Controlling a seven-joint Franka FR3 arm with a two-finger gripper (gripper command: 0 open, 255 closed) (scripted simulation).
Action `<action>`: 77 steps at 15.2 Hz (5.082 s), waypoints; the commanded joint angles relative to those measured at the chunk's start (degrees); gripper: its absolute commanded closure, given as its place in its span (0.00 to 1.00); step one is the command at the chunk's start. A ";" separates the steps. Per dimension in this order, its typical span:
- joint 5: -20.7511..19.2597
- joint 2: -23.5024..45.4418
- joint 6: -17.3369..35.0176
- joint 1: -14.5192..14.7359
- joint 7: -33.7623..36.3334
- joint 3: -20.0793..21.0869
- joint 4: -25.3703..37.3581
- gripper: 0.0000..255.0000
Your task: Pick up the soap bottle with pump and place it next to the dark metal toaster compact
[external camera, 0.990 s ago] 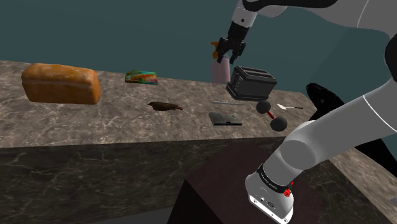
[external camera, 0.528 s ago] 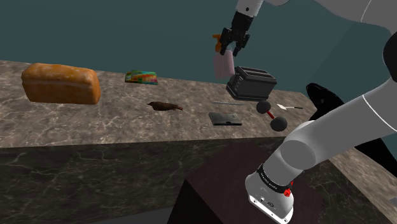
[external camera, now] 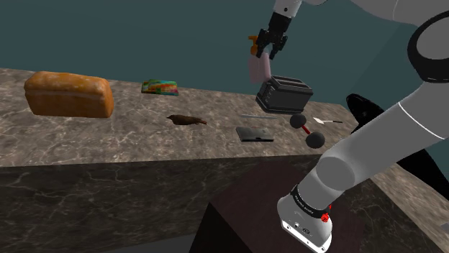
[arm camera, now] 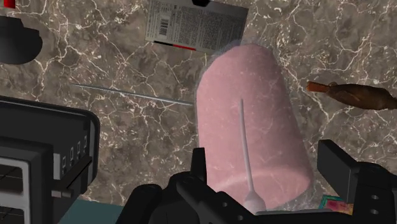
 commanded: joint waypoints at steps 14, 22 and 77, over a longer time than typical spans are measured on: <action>7.95 30.14 -8.25 -11.26 -20.23 -10.08 36.65 1.00; 7.18 27.96 -0.98 -10.41 -20.24 -9.79 27.31 1.00; 10.08 33.29 29.29 -9.96 -23.13 -8.48 1.98 0.00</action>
